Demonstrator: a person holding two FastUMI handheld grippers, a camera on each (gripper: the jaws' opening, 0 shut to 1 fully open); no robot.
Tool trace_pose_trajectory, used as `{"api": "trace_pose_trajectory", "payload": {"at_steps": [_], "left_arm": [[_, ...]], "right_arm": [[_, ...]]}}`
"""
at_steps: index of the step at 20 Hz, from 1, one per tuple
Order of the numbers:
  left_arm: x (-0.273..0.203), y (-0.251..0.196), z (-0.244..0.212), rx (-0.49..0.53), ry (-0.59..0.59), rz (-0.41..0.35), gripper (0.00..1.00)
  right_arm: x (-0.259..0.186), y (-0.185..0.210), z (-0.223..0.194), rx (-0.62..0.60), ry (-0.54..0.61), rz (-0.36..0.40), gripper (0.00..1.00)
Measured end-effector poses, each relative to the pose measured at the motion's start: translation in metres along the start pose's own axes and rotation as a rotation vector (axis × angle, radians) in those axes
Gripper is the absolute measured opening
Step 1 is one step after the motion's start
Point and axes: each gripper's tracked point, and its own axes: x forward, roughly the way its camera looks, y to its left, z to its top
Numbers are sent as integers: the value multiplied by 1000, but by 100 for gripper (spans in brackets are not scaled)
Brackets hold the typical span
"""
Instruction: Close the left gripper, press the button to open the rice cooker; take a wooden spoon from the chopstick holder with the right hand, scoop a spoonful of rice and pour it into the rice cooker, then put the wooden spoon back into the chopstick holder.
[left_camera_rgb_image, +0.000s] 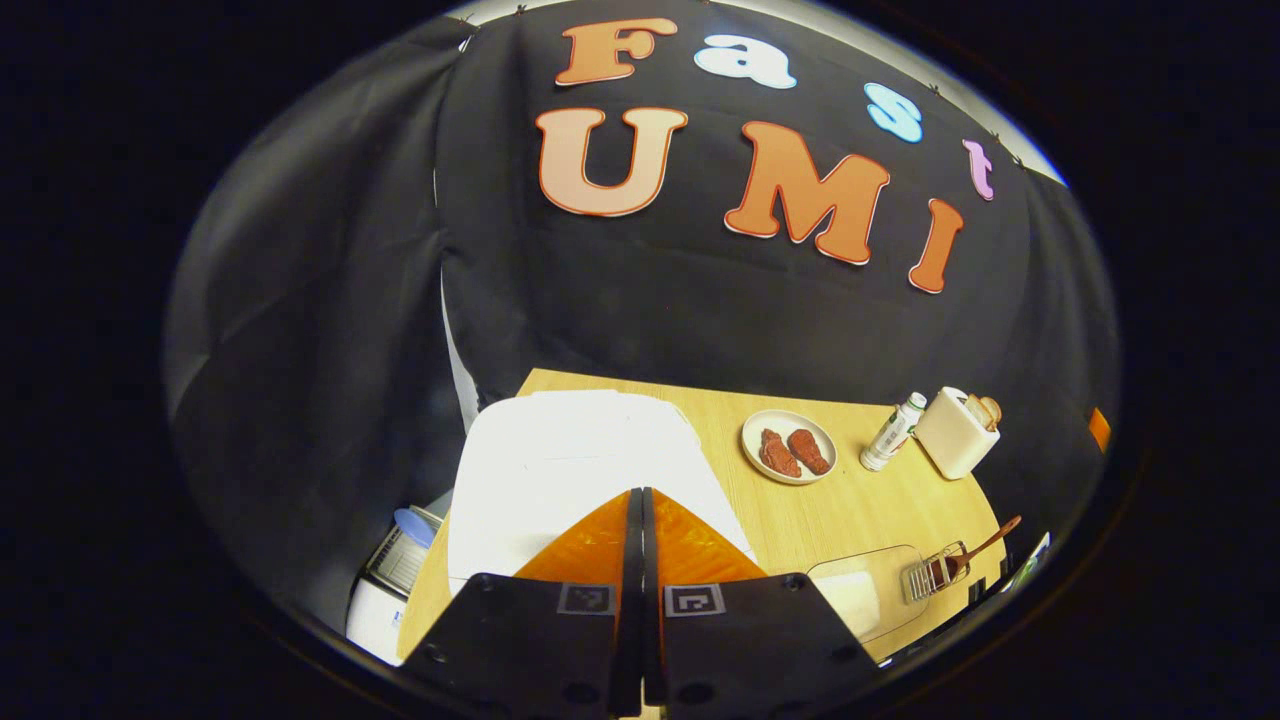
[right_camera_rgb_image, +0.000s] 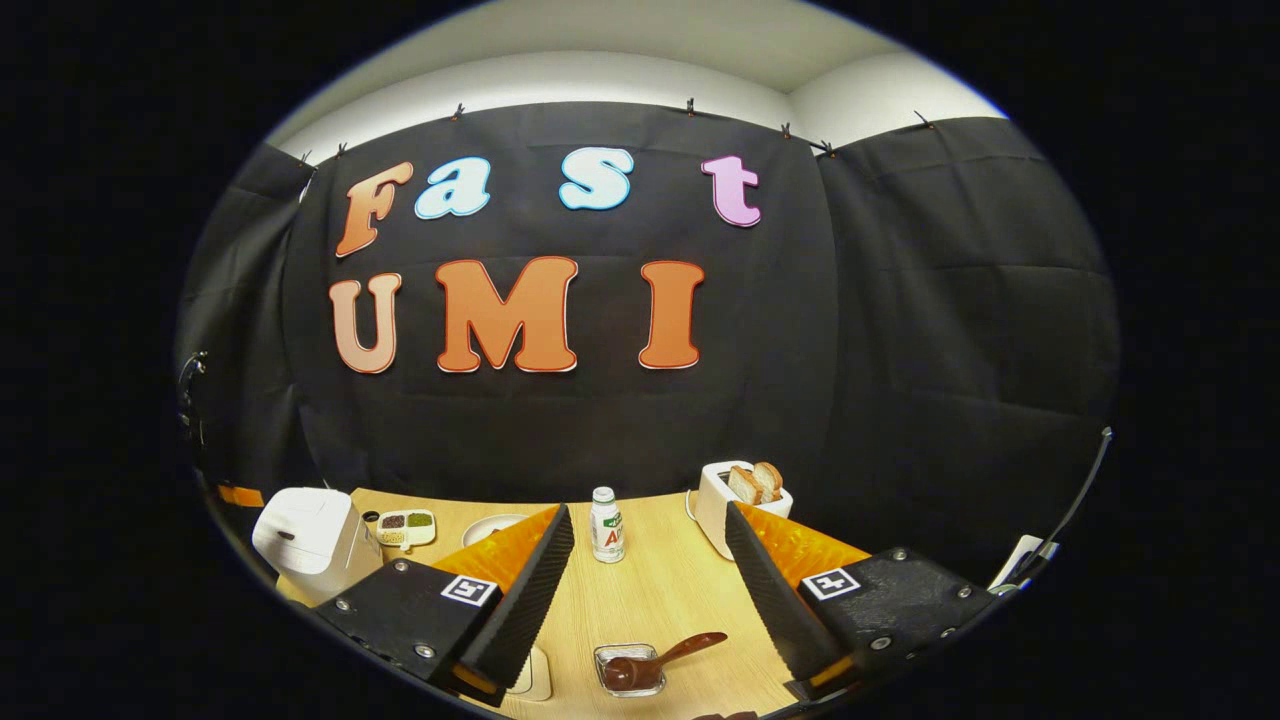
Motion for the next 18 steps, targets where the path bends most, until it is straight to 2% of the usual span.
{"api": "trace_pose_trajectory", "payload": {"at_steps": [10, 18], "left_arm": [[28, 8, -39, -39, 114, -8, 4], [37, 14, -56, -65, 145, 16, 4]], "right_arm": [[-2, -6, -13, -8, 37, -23, 95], [-4, -9, -16, -16, 52, -32, 95]]}}
